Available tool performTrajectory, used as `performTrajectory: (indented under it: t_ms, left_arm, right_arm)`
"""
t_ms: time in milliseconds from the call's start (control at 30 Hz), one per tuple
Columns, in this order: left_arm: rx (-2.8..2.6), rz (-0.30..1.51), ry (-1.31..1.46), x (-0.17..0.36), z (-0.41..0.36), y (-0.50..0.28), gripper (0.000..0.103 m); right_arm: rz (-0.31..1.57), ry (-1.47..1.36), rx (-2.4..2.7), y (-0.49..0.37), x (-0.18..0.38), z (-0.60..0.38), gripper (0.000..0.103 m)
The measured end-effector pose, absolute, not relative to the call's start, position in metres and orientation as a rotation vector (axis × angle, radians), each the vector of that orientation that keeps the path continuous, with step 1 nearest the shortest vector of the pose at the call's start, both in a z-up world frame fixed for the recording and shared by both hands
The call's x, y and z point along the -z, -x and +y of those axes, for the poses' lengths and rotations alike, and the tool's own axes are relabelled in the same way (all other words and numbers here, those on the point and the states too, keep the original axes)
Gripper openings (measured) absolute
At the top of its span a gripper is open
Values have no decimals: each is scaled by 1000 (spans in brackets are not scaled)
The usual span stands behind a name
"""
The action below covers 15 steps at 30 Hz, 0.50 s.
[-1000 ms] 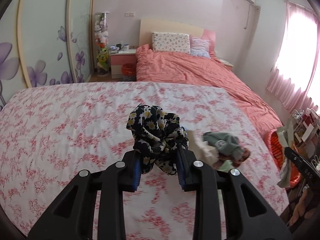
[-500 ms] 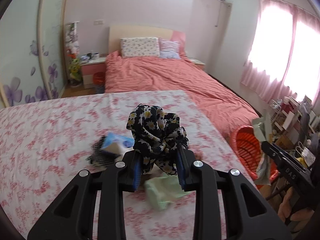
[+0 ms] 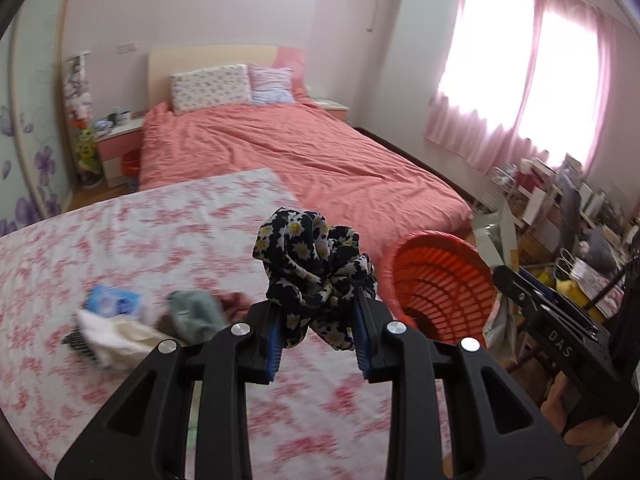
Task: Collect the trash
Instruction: 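Carry the scrunchie in the left tool while the right tool carries the wrapper to the basket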
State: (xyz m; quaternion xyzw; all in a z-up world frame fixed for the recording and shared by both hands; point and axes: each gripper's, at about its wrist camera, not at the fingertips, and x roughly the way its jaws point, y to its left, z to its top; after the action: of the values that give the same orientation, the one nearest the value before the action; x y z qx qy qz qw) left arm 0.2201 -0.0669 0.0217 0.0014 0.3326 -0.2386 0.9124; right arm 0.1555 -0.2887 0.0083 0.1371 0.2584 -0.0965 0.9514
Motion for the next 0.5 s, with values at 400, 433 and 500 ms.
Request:
performTrajectory:
  t_ms: [400,433,500]
  left_arm:
    - [665,717,-83,-2,-169,-230,29]
    - [674,720,-88,-1,-175,-231,29]
    - [692,731,-102,5,-188,-232,29]
  right_arm:
    - [526,-356,296,-161,14,-371,30]
    - [529,-362,302,-163,16,-375,30]
    - [534,-370,312,-166,20,-382,30]
